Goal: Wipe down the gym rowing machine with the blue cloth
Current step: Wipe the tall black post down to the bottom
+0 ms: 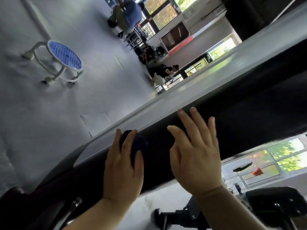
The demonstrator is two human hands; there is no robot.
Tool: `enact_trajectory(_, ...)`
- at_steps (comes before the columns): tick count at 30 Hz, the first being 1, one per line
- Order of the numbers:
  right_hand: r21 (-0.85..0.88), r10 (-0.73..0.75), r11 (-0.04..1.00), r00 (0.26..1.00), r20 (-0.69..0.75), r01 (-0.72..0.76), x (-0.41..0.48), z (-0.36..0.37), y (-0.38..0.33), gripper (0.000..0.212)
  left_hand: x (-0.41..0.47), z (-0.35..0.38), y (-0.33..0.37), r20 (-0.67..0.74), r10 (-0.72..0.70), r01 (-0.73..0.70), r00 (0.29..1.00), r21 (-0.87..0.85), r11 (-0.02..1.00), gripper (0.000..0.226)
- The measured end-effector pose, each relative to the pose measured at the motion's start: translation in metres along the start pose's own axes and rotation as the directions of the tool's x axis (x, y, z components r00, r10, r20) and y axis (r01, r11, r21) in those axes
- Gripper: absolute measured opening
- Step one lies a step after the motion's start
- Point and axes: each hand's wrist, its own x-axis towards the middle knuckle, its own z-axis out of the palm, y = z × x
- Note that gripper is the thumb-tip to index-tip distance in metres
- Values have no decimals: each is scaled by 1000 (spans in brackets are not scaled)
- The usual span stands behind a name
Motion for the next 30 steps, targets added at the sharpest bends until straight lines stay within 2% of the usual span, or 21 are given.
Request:
enact_trajectory(3, -15, 127, 991, 986, -111, -129, 22, -33, 44, 38, 20, 4, 48, 26, 27, -25, 999, -71, 997, 35)
enact_trajectory(6, -124, 265, 950, 949, -172, -288, 59, -81, 102, 40, 41, 16, 100, 70, 71, -60, 995, -150, 987, 41)
enact_trajectory(8, -183, 261, 941, 955, -141, -284, 81, -106, 133, 39, 62, 27, 137, 105, 128, -108, 986, -180, 978, 43)
enact_trajectory(11, -256, 184, 945, 978, -100, -204, 106, -130, 169, 38, 104, 48, 209, 140, 210, -168, 968, -263, 950, 38)
enact_trajectory(15, -230, 204, 943, 962, -179, -242, 127, -144, 195, 40, 137, 77, 295, 223, 426, -344, 877, -329, 879, 46)
enact_trajectory(18, -209, 177, 952, 958, -224, -225, 125, -140, 196, 43, 134, 79, 273, 194, 546, -497, 815, -251, 831, 50)
enact_trajectory(21, -212, 171, 951, 953, -250, -226, 126, -136, 193, 43, 122, 62, 205, 190, 451, -408, 872, -224, 885, 51)
enact_trajectory(23, -254, 161, 940, 952, -261, -228, 126, -135, 192, 40, 124, 57, 185, 224, 365, -328, 904, -186, 926, 52)
enact_trajectory(26, -278, 149, 934, 953, -264, -223, 127, -135, 191, 37, 141, 71, 228, 271, 323, -279, 907, -189, 942, 51)
enact_trajectory(30, -266, 172, 933, 949, -263, -243, 128, -136, 189, 37, 161, 91, 283, 246, 421, -350, 873, -282, 893, 50)
